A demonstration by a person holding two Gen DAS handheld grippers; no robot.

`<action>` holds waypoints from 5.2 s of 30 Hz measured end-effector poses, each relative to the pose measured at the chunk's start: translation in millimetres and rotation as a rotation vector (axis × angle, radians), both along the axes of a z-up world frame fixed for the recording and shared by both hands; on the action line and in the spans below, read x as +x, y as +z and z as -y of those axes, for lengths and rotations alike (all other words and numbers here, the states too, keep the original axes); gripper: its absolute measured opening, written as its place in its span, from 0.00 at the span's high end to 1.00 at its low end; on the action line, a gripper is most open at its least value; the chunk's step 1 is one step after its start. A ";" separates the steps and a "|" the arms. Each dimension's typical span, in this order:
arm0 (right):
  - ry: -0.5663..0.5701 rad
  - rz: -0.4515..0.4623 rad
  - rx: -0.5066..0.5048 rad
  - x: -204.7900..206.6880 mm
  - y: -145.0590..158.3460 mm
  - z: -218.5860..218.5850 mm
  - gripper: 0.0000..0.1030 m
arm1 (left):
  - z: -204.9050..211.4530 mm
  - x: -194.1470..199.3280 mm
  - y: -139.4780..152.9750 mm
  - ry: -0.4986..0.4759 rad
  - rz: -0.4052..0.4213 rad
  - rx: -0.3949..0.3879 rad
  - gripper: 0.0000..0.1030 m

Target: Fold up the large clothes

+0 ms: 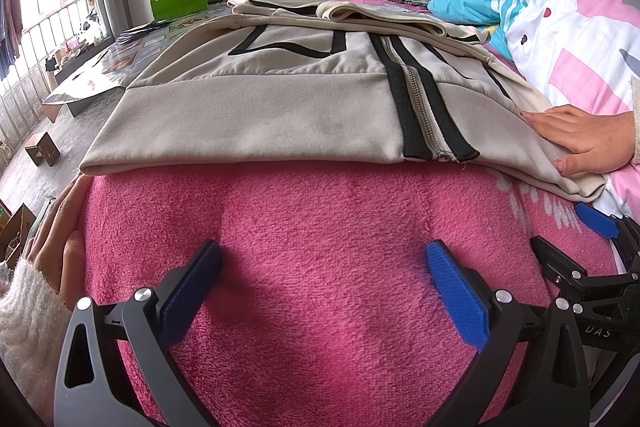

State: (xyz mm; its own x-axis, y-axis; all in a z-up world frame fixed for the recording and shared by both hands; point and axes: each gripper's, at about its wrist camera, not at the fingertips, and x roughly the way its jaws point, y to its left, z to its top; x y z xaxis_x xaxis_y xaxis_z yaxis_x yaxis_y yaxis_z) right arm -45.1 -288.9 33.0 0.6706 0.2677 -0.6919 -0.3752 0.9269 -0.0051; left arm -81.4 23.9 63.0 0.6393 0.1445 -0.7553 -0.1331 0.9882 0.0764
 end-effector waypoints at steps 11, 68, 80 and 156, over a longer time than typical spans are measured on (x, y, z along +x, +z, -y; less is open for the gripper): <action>0.000 0.000 0.000 0.0 0.2 0.2 0.07 | -0.5 0.0 0.1 0.000 0.000 0.000 0.03; 0.000 0.000 0.000 0.0 0.2 0.2 0.07 | 0.9 0.3 -0.4 0.000 0.001 0.000 0.03; -0.001 -0.001 0.001 1.1 -0.1 0.3 0.07 | 0.3 0.1 -0.2 0.000 0.001 0.000 0.03; -0.025 0.102 -0.025 -15.7 -7.7 -4.8 0.07 | 7.1 0.2 -3.0 0.001 0.008 0.041 0.03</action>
State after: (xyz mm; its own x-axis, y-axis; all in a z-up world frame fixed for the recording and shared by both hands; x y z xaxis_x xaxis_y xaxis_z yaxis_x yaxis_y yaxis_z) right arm -60.7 -284.1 25.3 0.7444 0.2333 -0.6257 -0.3484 0.9350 -0.0658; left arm -81.2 16.8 60.0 0.6450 0.1756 -0.7438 -0.1349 0.9841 0.1153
